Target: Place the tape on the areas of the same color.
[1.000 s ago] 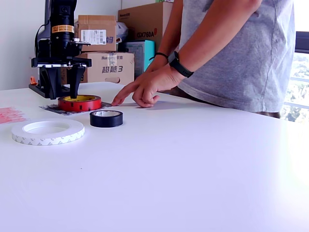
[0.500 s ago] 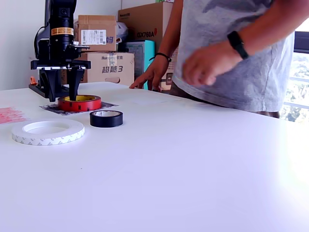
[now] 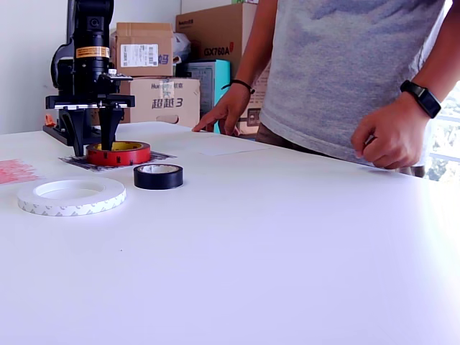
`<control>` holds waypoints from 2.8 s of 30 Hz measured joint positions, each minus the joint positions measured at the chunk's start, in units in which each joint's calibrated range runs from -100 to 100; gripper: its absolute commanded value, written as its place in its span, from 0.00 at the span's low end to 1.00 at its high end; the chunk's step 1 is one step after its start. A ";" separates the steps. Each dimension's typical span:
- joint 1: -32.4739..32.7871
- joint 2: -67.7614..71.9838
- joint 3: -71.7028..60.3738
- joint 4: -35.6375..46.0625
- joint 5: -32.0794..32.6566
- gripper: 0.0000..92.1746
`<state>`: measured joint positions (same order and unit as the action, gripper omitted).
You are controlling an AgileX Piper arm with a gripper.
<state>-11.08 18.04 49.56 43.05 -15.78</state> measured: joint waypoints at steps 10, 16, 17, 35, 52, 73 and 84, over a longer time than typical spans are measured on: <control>-0.31 0.18 0.00 0.22 0.16 0.12; -0.31 -0.84 0.00 0.36 0.79 0.00; -0.31 -1.24 -0.14 0.36 0.79 0.00; -6.79 -26.10 -1.12 8.88 0.20 0.00; -26.98 -27.80 -6.33 8.80 -6.13 0.00; -28.86 8.83 -34.06 9.48 -6.13 0.00; -27.13 12.35 -28.89 7.98 -5.29 0.00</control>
<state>-38.21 30.39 20.68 51.03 -21.07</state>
